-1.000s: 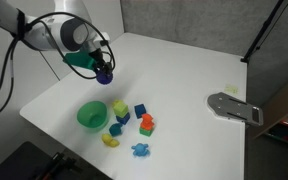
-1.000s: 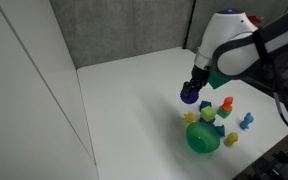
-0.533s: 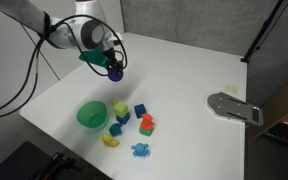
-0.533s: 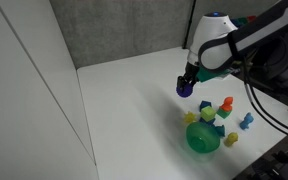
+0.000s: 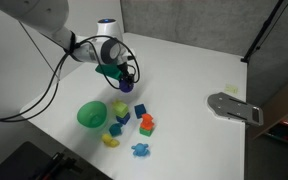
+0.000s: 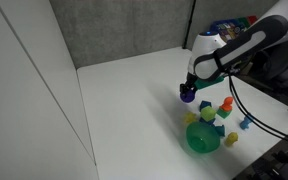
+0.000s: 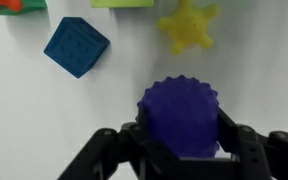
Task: Take the blue ball out of the bowl
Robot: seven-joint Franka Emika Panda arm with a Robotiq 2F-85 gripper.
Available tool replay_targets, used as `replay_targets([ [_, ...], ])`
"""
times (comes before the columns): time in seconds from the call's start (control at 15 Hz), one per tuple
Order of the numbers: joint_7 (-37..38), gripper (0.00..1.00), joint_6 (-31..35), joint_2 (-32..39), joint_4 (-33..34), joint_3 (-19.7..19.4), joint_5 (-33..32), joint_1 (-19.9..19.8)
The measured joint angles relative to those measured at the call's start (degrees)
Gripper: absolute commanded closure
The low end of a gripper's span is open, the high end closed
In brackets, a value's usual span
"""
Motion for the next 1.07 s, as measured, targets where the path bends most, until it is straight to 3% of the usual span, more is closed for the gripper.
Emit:
replay_targets([
  [0.4,0.0,0.6,0.0,3.9,1.6,-0.9,1.6,-2.4],
  [0.47,0.0,0.1,0.0,4.3,1.7,-1.0,1.8,-2.7],
  [0.67,0.1,0.0,0.0,5.0,1.9,-1.3,2.2,-3.0],
  [1.07,1.0,0.0,-0.5,4.2,1.9,-2.0,2.2,-3.1],
])
